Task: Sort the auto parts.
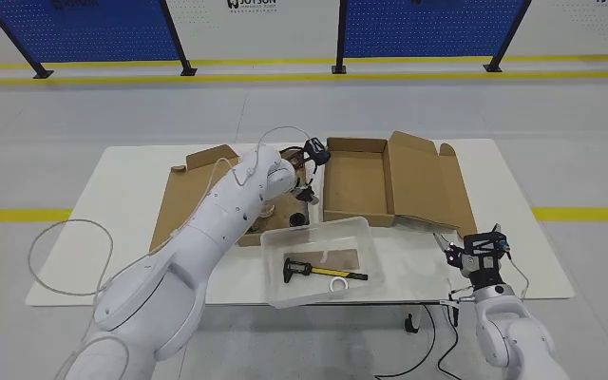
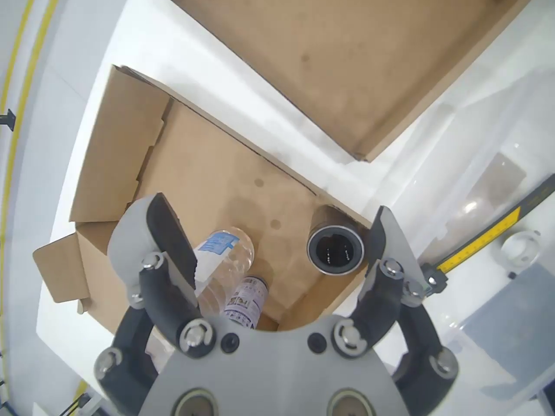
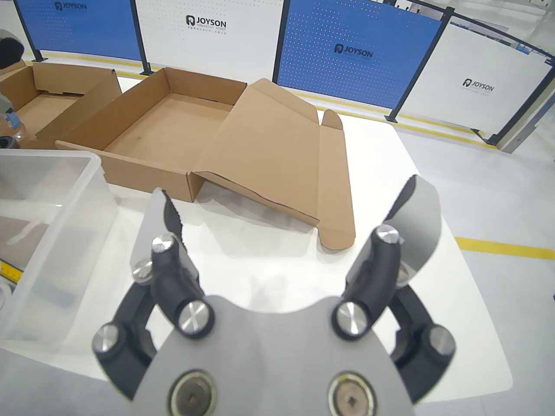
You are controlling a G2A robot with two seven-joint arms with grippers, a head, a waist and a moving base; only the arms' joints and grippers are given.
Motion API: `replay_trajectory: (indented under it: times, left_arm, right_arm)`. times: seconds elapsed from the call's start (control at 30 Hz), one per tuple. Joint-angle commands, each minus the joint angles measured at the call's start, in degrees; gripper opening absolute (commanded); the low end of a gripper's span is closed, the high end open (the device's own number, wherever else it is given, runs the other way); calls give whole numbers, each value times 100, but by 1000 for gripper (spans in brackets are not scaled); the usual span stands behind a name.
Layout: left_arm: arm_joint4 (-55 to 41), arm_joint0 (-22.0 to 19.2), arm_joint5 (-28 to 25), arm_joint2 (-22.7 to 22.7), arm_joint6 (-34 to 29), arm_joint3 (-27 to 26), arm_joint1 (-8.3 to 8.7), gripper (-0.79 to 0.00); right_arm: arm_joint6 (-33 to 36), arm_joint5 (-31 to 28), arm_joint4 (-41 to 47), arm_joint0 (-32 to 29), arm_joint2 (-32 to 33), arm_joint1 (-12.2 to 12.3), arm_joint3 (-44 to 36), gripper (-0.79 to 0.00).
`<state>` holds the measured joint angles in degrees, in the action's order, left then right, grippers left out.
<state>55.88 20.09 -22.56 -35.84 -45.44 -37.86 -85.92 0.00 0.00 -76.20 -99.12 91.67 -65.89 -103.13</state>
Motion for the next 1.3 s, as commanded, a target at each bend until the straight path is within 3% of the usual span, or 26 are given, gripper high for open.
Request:
replay_trajectory:
  times: [0.0,0.13,0.27,0.37,0.47,0.57,0.97,1.27]
  left_arm:
    - [8,239,299,-333,93,-549,200,0]
    - [264,1038,853,-1099,21,-2033,643,0]
    - [738,2386,1411,-2162,-239,-4169,1098,0]
    - [1051,3424,1663,-2890,-323,-5585,1320,0]
    - [1249,4221,1886,-3362,-239,-6525,1431,0]
    - [1363,4792,2119,-3641,-52,-7087,1481,0]
    - [2009,6562,3570,-4175,728,-8436,1514,0]
    - [2450,7363,4420,-4335,888,-8819,1483,0]
  right_arm:
    - [0,0,0,0,0,0,0,0]
    - [0,0,0,0,0,0,0,0]
    - [0,0,0,0,0,0,0,0]
    - [0,0,0,0,0,0,0,0]
    - [0,0,0,0,0,0,0,0]
    - [0,0,0,0,0,0,0,0]
    - [0,0,0,0,0,0,0,0]
    - [0,0,0,0,0,0,0,0]
